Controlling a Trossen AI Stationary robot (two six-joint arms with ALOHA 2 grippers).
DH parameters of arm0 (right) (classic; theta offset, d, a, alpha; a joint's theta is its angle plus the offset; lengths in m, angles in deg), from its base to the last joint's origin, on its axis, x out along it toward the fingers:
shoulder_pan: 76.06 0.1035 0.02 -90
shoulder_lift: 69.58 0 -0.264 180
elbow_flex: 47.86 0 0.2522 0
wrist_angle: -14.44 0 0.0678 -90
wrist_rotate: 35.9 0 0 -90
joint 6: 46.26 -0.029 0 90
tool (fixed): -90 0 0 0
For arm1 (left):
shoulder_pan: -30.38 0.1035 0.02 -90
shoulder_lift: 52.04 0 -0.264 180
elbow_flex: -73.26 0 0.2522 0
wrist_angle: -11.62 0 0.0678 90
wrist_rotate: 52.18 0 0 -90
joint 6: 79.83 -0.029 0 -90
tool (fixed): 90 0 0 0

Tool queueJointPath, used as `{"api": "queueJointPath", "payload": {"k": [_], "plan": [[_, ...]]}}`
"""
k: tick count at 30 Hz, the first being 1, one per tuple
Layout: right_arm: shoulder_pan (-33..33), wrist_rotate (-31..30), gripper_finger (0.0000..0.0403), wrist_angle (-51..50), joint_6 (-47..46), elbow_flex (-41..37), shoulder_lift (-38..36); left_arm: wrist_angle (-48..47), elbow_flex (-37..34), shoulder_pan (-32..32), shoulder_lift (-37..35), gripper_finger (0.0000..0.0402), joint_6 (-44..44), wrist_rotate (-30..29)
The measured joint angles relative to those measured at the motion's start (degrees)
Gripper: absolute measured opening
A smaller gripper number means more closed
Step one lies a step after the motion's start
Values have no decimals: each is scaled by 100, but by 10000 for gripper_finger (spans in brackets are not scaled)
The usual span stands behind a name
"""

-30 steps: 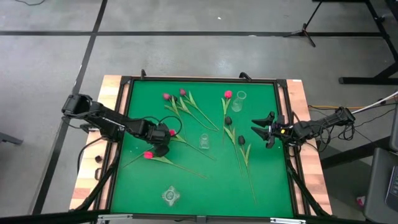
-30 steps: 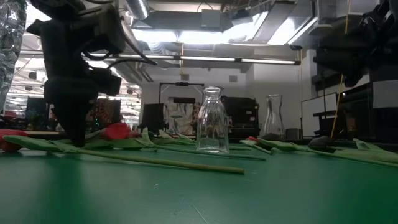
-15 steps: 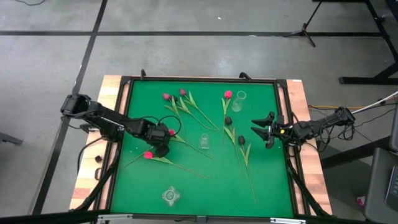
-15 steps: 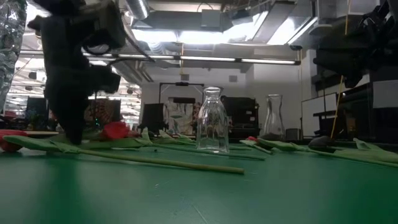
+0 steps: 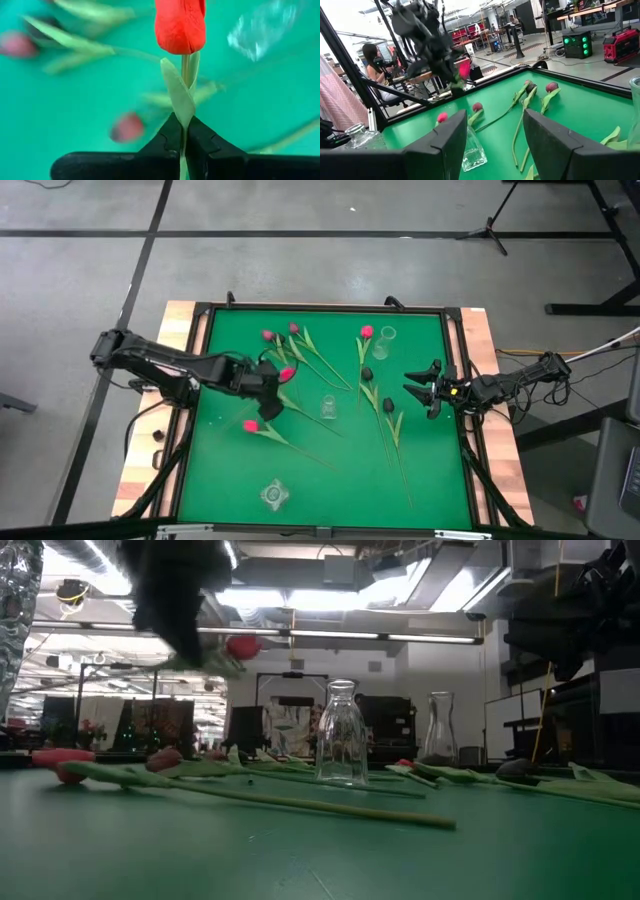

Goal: Sort flowers into vase by color
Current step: Put the middle left pink tulip into the top transparent vase

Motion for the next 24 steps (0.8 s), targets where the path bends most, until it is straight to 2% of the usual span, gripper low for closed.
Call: {"api": "queueJointPath", "payload": {"k": [4,6,8,12,15,19,24], "plan": [[0,-89,193,4,3,0,0,481,497,124,-33,1,-744,-1067],[0,-193,193,4,4,0,2,1228,703,272,-42,1,-1371,-1425],[-2,-298,193,9,5,0,1,2256,783,428,-41,0,-2215,-1467],[0,-603,193,9,9,0,1,4805,791,762,-7,0,-3717,-966],[0,-706,193,7,10,0,2,6493,794,1055,99,0,-4398,-416],[-2,-708,193,7,19,0,2,8234,802,1465,437,0,-4554,706],[0,-708,193,-12,21,0,2,9599,801,1878,1242,0,-4571,1285]]}}
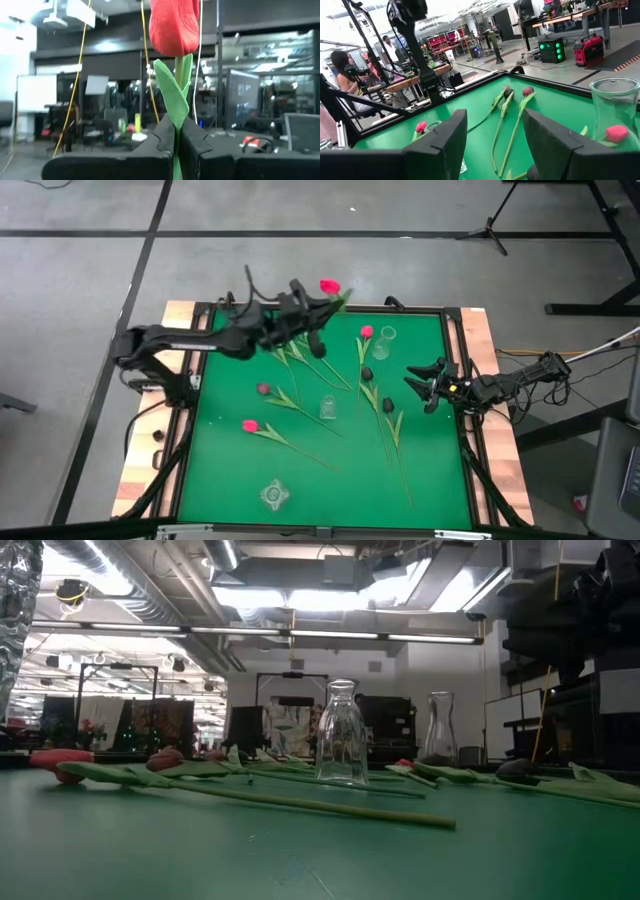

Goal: Sort flowers into vase by color
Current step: Put the middle left pink tulip into the top transparent vase

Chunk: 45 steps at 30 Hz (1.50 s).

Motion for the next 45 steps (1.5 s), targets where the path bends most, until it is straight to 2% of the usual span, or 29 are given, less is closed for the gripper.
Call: {"api": "queueJointPath", "payload": {"k": [6,16,21,32,40,45], "plan": [[-1,2,193,-43,1,0,0,766,506,343,1015,0,74,377],[-1,2,193,-69,2,0,0,870,1863,656,2356,0,231,987],[0,2,193,-69,2,0,0,846,2240,742,2834,0,329,969],[0,2,193,-81,7,0,0,423,2245,812,2983,2,316,847],[0,2,193,-102,8,0,-1,-37,2247,878,2981,18,438,836],[0,2,193,-112,9,0,0,-308,2247,886,2981,34,438,541]]}}
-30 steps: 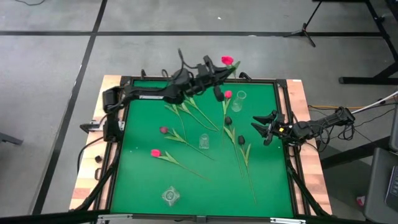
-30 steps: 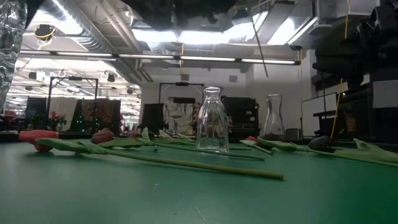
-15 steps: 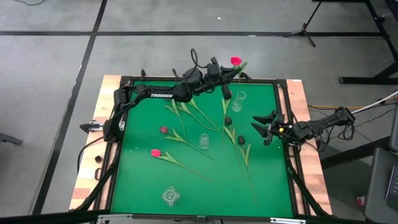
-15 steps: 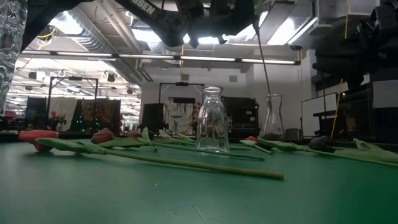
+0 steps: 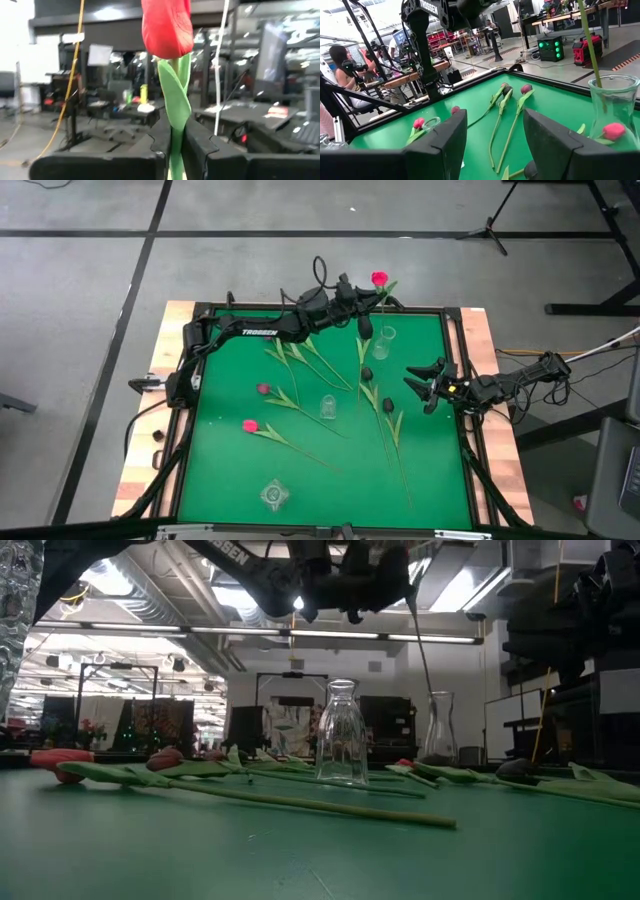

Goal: Sort flowers into vase by color
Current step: Put the middle left pink tulip into the top transparent vase

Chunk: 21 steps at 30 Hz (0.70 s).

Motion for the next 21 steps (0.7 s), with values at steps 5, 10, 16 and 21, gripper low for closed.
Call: {"api": "queueJointPath", "payload": {"k": [5,10,16,21], "plan": [[0,0,193,0,139,0,0,-479,0,-2,0,58,-285,-191],[0,4,193,10,257,0,0,-1428,263,17,0,76,-284,-349],[-1,60,193,35,285,0,0,-2677,816,-11,0,95,-259,-1067],[0,61,193,44,289,0,0,-3637,1245,-165,-116,99,-729,-1549]]}}
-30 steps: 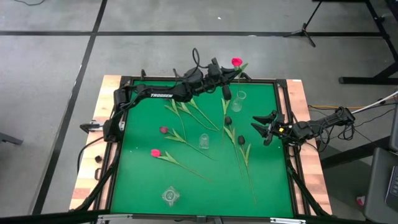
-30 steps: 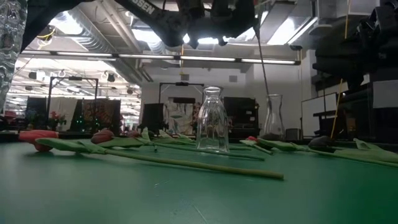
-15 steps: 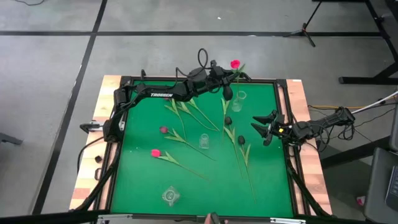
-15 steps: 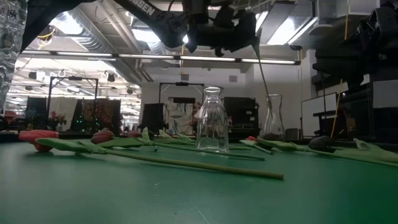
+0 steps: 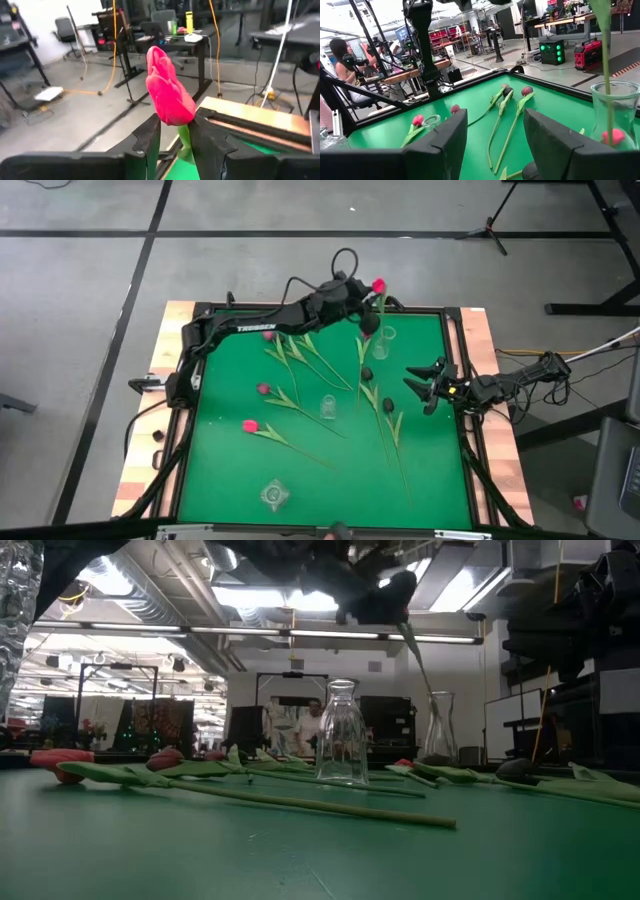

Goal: Sort flowers into vase by color
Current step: Put the middle left pink tulip into the top transparent vase

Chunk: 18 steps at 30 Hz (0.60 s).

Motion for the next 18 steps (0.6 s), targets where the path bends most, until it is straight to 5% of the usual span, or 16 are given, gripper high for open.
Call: {"api": "queueJointPath", "payload": {"k": [18], "plan": [[0,107,193,2,9,0,-2,-565,218,-175,-31,99,281,-592]]}}
